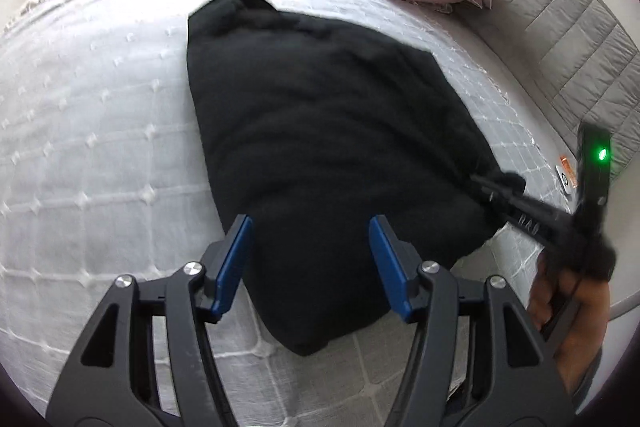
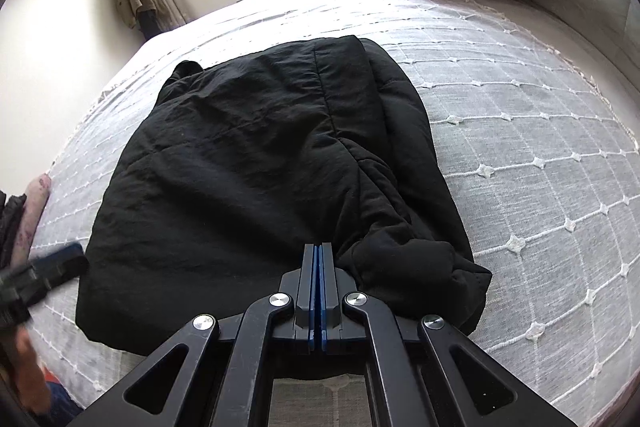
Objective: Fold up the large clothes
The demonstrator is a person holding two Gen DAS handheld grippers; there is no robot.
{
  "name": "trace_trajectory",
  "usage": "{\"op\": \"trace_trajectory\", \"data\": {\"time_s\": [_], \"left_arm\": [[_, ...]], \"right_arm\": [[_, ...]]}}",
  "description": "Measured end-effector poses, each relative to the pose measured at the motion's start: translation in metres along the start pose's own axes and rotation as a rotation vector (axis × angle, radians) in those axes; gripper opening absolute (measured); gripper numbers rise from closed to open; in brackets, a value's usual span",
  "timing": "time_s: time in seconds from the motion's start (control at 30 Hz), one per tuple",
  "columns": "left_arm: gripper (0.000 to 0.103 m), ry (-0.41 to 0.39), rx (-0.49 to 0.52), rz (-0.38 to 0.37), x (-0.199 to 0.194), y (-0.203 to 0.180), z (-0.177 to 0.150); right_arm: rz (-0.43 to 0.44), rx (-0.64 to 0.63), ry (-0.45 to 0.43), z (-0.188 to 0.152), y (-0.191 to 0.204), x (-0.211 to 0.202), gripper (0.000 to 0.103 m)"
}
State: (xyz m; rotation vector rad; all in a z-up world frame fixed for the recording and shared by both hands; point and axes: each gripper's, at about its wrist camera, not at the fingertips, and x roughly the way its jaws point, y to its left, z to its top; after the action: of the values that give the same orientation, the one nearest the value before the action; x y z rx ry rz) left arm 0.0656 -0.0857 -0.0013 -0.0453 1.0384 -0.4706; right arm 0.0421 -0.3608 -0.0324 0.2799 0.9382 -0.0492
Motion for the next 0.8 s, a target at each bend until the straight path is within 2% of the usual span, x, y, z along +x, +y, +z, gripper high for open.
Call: {"op": "trace_trajectory", "data": {"time_s": [0.1,0.23,0.33,0.4,0.63,0.7,0.8], "left_arm": [[0.062,-0.054,0.025,0.023,0.002,-0.005,-0.009],[0.062,-0.074,0.002,0.016,0.006,-0.005,-0.016],[0.062,-0.087,0.056,0.065,0.013,-0.015,-0.024],[0.063,-0.082,0.065,0.071,0.015,-0.014,-0.026],[0.064,-0.072,0.037,0.0,0.008,-0.003,-0.025],[0.065,-0.058,-0.017,-0.061,0.0,0.009,-0.022],[0.065,-0.038,-0.129,-0.155,-0.01,0.033,-0.018]], "right_arm": [[0.002,0.009,0.001,0.001,-0.003,0.0,0.0],[-0.004,0.014,0.002,0.002,-0.007,0.001,0.0],[-0.03,-0.004,0.005,0.001,-0.002,0.005,0.0],[-0.042,-0.01,0.01,0.001,-0.001,0.008,0.0],[-0.04,-0.009,0.001,-0.001,-0.002,0.006,0.0],[-0.027,-0.009,-0.013,-0.002,-0.002,0.0,0.0],[0.037,0.016,-0.066,-0.002,-0.008,-0.016,0.01]]}}
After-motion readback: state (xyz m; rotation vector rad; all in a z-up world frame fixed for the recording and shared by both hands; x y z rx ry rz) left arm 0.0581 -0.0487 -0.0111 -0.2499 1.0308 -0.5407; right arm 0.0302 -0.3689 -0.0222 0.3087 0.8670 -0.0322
